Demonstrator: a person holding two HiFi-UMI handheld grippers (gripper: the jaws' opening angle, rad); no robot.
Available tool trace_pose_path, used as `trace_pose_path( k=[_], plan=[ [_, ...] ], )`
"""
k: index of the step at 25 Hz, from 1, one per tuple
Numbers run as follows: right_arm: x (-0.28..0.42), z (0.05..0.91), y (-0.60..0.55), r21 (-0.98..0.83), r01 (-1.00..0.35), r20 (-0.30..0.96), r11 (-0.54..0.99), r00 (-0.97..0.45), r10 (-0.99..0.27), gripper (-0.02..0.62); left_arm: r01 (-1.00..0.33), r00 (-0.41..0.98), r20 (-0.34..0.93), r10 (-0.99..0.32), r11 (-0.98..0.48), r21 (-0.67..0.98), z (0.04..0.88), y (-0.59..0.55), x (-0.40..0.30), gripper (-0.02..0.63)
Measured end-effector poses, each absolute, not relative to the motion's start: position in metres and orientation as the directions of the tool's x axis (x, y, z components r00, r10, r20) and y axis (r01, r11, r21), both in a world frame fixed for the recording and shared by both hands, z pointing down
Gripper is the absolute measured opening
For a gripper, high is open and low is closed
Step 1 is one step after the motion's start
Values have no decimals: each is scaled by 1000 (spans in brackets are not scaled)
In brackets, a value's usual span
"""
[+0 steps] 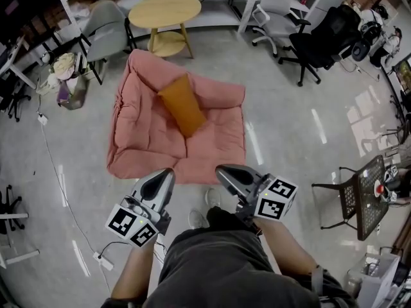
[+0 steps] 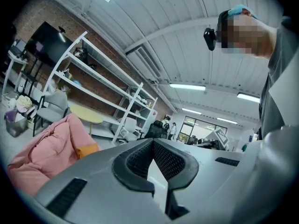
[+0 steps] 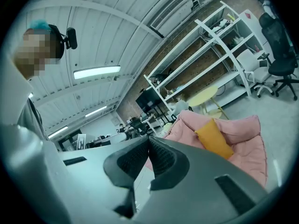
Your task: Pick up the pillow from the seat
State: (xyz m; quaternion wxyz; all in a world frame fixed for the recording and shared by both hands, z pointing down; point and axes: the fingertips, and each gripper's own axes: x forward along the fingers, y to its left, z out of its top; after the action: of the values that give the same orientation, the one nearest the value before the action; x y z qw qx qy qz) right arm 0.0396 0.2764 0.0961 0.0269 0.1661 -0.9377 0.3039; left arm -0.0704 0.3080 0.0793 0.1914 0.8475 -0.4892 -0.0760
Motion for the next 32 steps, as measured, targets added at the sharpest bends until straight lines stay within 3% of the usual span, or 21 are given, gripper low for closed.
trace_pose_path(
  k=[17,32],
  plan=[
    [28,167,132,-646,-273,202,712,-962,-185,12,-849,444,208,-871,-336,408,132,175,-68,11],
    [17,304,26,-786,-281,243,551,-960,-143,14,-890,416,407,-813,-273,364,230,75,-63,11]
  ],
)
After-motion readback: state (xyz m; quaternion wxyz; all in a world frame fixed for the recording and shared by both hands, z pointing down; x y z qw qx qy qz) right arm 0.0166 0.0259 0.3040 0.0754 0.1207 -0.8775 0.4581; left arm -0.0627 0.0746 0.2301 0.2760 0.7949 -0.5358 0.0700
